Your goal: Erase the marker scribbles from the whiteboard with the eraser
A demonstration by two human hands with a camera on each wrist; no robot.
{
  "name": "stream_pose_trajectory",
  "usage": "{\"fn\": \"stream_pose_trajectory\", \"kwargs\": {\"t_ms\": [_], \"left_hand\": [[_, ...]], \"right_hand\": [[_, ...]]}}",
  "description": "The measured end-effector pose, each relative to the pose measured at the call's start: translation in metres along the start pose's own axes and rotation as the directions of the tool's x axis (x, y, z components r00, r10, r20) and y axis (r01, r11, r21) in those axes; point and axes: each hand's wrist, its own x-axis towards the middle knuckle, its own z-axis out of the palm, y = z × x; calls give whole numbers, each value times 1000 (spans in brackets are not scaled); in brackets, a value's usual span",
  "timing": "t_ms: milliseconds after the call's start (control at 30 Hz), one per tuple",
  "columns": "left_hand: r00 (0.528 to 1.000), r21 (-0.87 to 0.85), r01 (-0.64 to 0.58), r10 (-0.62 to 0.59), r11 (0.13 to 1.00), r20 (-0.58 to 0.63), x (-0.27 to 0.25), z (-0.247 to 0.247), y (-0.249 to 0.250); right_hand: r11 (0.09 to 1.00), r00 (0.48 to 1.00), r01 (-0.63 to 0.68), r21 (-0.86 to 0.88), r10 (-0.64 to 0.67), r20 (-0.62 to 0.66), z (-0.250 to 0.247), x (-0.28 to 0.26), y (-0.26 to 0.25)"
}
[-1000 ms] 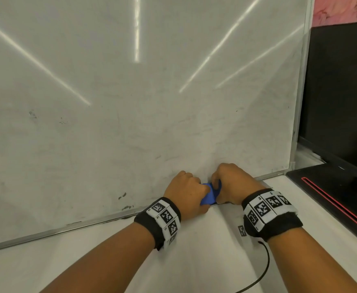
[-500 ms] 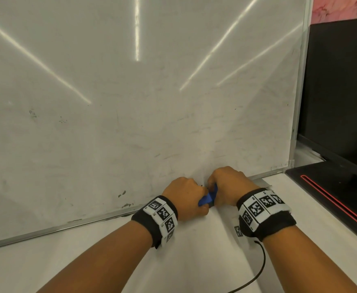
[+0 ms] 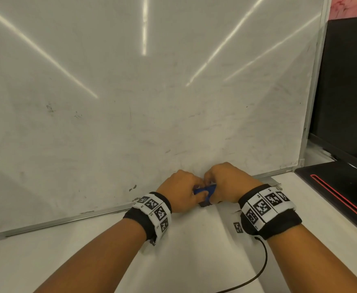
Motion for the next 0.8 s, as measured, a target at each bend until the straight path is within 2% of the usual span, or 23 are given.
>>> {"fn": "stream_pose_trajectory", "kwargs": {"t_ms": [133, 300, 467, 667, 800], "left_hand": [[994, -83, 46, -54, 995, -90, -16, -9, -12], [989, -123, 106, -117, 987, -91, -43, -9, -20], [988, -117, 101, -113, 988, -104, -55, -8, -14], [992, -105, 119, -123, 987, -34, -58, -4, -12], [984, -120, 170, -174, 978, -26, -59, -4, -14]], "right_hand": [[994, 993, 104, 10, -104, -56, 11, 2, -23], [979, 974, 200, -46, -204, -100, 39, 1, -41], [976, 968, 198, -94, -210, -139, 47, -6, -46], [971, 964, 233, -46, -237, -118, 45, -15, -43], [970, 963, 238, -44, -241, -119, 49, -13, -46]]}}
